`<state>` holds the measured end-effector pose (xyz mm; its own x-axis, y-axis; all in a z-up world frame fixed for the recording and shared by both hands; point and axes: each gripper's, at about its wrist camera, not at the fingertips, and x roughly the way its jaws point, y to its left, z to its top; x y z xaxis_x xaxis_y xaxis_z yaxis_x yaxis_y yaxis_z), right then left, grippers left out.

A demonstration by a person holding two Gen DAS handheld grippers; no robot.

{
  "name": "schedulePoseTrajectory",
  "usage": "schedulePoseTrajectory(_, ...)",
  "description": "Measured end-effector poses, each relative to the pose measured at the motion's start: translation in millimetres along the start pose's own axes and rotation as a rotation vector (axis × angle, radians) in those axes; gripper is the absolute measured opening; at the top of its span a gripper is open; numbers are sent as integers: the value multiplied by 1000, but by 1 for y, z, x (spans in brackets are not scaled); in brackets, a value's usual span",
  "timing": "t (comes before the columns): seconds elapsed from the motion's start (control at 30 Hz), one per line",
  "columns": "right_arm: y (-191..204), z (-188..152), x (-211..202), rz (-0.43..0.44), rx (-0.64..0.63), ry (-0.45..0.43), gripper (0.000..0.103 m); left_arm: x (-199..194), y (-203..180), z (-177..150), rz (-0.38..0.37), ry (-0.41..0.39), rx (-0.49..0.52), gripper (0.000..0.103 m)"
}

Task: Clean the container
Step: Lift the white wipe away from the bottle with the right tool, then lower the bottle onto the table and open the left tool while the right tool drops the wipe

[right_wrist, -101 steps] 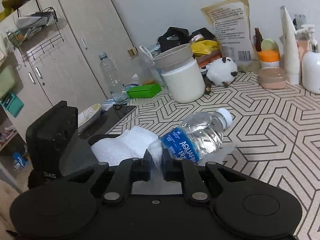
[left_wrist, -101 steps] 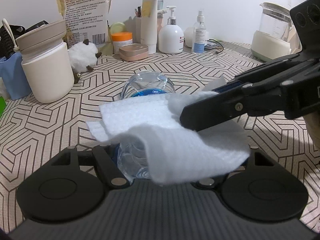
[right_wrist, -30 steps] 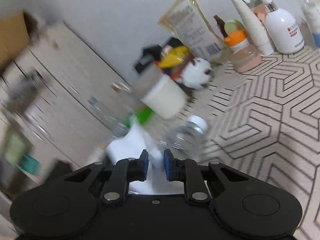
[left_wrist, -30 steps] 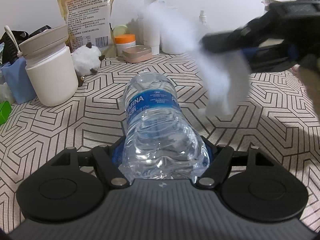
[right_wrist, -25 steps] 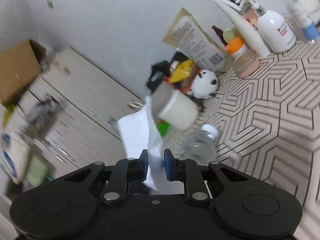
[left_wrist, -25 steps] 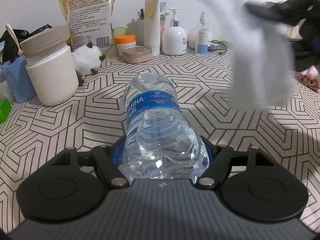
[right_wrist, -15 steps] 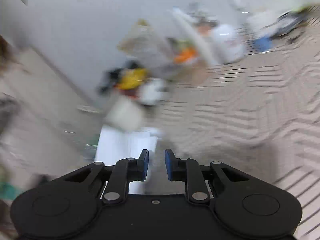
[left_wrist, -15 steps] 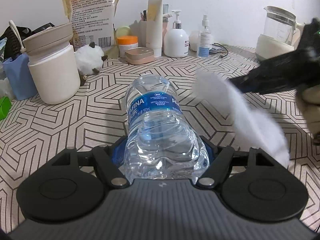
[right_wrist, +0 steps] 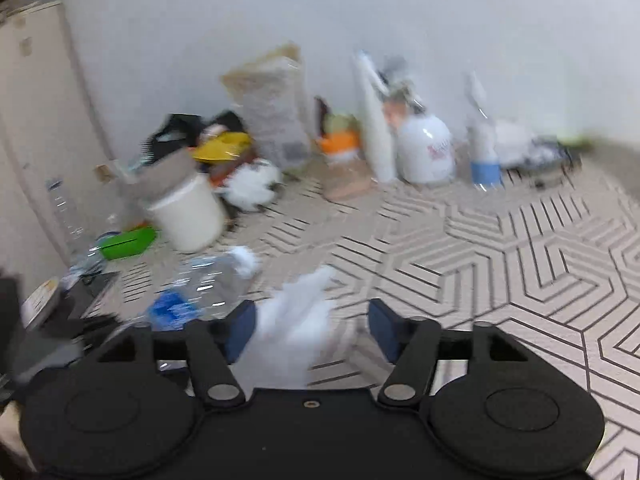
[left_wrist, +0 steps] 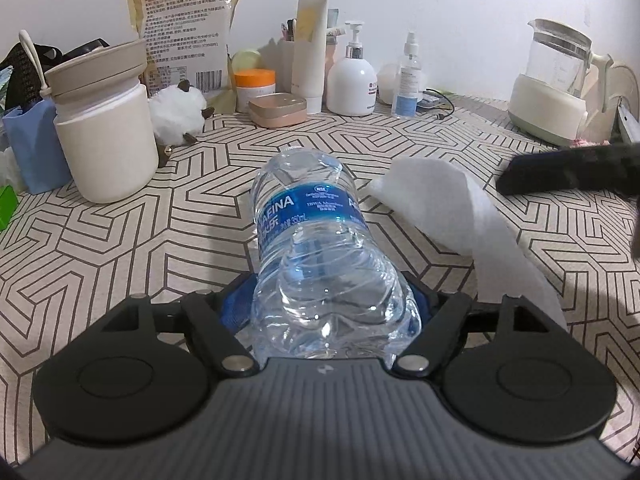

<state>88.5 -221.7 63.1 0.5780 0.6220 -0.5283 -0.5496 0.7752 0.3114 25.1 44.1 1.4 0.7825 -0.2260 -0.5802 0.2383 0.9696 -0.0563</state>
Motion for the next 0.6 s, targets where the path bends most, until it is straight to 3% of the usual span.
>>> schedulePoseTrajectory(0.03, 9, -5, -6, 1, -39, -2, 88, 0, 0, 0, 2, -1, -1, 78)
schedulePoseTrajectory(0.17, 46, -23, 10, -86, -254, 70, 88, 1, -1, 0, 8, 3, 0, 80)
schedulePoseTrajectory(0.27, 49, -30, 26, -110, -331, 109, 86, 1, -1, 0, 33, 8, -12, 85)
schedulePoseTrajectory(0.4, 34, -22, 41, -89, -322, 155, 71, 0, 2, 0, 43, 4, -41, 88)
schedulePoseTrajectory(0.43, 31, -19, 42, -111, -313, 150, 63, 1, 2, 0, 39, 6, -38, 88)
schedulePoseTrajectory(0.5, 28, -15, 48, -179, -347, 145, 60, 2, 1, 0, 40, 11, -29, 88)
schedulePoseTrajectory(0.6, 29, -14, 56, -205, -397, 154, 50, 1, 1, 0, 40, 11, -31, 88)
